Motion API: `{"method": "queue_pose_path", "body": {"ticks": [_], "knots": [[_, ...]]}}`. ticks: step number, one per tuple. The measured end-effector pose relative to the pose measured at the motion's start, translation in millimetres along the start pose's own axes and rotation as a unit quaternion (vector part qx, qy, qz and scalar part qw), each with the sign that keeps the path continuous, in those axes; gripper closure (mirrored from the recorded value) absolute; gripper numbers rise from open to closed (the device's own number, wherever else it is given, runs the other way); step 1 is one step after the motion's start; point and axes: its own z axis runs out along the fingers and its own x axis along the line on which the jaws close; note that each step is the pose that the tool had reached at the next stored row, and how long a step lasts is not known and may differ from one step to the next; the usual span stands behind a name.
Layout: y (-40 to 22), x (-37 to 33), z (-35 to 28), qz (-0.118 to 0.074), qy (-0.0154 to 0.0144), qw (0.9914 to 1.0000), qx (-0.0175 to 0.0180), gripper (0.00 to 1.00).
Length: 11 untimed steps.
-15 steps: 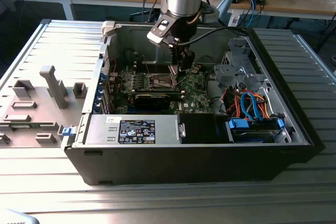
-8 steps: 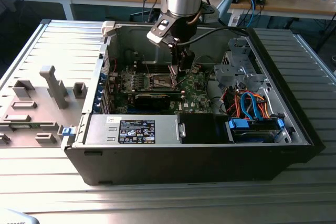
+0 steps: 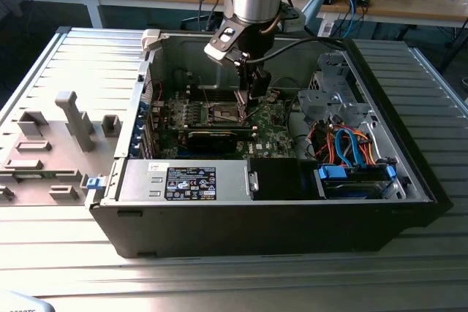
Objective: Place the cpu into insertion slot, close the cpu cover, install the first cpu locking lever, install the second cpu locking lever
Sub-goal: 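Place the cpu into insertion slot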
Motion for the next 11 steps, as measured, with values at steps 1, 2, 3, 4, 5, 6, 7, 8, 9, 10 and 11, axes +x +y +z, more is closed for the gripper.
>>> {"method": "queue_pose_path", "body": {"ticks": [1, 2, 3, 4, 5, 6, 7, 8, 9, 10, 11], "knots": [[0.0, 0.0, 0.0, 0.000, 0.0000, 1.00000, 0.0000, 0.46], [0.0, 0.0, 0.0, 0.001, 0.0000, 1.00000, 0.0000, 0.46], [0.0, 0.0, 0.0, 0.001, 0.0000, 1.00000, 0.0000, 0.46], [0.0, 0.0, 0.0, 0.001, 0.0000, 1.00000, 0.0001, 0.46], [0.0, 0.0, 0.0, 0.001, -0.0001, 1.00000, 0.0001, 0.46], [0.0, 0.0, 0.0, 0.002, -0.0001, 1.00000, 0.0001, 0.46], [0.0, 0.0, 0.0, 0.002, -0.0001, 1.00000, 0.0001, 0.46], [0.0, 0.0, 0.0, 0.002, -0.0001, 1.00000, 0.0001, 0.46], [0.0, 0.0, 0.0, 0.002, -0.0001, 1.00000, 0.0001, 0.46], [0.0, 0.0, 0.0, 0.003, -0.0001, 1.00000, 0.0001, 0.46], [0.0, 0.0, 0.0, 0.003, -0.0001, 1.00000, 0.0001, 0.46]]}}
